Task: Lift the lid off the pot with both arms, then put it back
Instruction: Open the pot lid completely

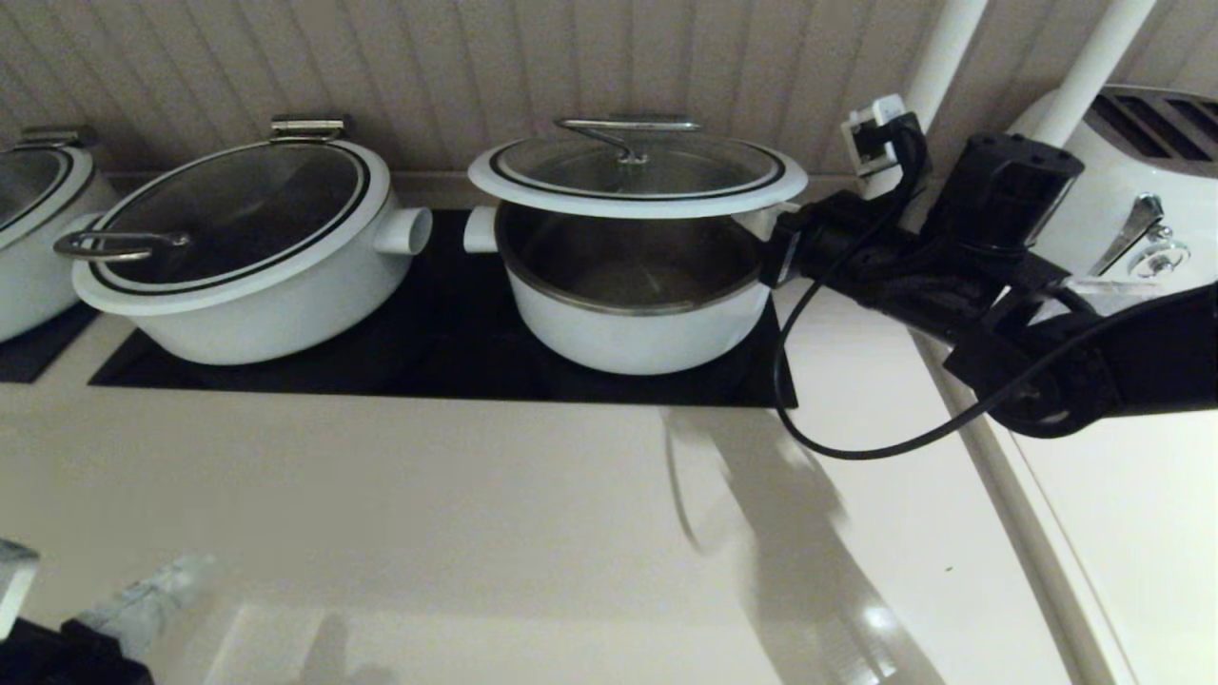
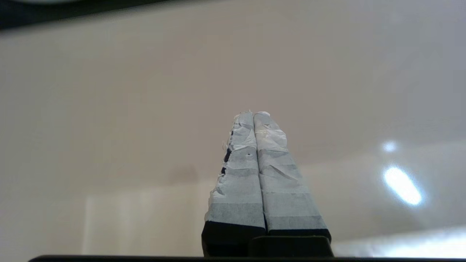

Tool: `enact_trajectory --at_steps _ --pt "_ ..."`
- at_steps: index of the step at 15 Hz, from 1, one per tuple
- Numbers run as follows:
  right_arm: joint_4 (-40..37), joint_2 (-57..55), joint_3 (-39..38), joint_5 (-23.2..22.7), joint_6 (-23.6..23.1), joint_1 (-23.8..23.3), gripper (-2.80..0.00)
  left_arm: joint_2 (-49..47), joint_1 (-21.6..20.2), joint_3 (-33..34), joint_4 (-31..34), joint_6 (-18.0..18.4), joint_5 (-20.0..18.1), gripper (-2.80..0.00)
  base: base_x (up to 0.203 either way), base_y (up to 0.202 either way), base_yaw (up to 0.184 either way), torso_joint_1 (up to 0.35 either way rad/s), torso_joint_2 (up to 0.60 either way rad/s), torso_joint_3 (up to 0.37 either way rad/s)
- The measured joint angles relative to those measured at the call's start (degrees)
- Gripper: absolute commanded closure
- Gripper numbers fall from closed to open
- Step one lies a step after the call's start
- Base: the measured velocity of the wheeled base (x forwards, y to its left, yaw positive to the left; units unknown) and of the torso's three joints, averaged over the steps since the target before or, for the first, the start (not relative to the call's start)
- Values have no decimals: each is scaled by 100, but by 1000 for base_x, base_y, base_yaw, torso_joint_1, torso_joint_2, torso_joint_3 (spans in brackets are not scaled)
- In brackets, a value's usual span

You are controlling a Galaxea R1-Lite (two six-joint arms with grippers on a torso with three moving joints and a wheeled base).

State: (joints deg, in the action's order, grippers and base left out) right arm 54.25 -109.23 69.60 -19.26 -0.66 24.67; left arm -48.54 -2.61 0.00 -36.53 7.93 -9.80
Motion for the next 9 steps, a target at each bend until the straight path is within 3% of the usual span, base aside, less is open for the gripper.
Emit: enact_trajectory --at_steps 3,6,8,9 --pt "11 -33 0 2 -2 2 0 1587 30 -54 1712 -138 5 0 0 0 0 0 0 0" --pt "7 -45 13 2 -2 2 0 3172 139 -247 3419 -555 120 0 0 0 0 0 0 0" --pt "2 -45 25 0 -1 -1 0 4004 188 -342 4055 -705 217 0 0 0 0 0 0 0" --pt "0 -45 28 2 0 -1 0 4302 208 -368 4206 -612 293 0 0 0 0 0 0 0"
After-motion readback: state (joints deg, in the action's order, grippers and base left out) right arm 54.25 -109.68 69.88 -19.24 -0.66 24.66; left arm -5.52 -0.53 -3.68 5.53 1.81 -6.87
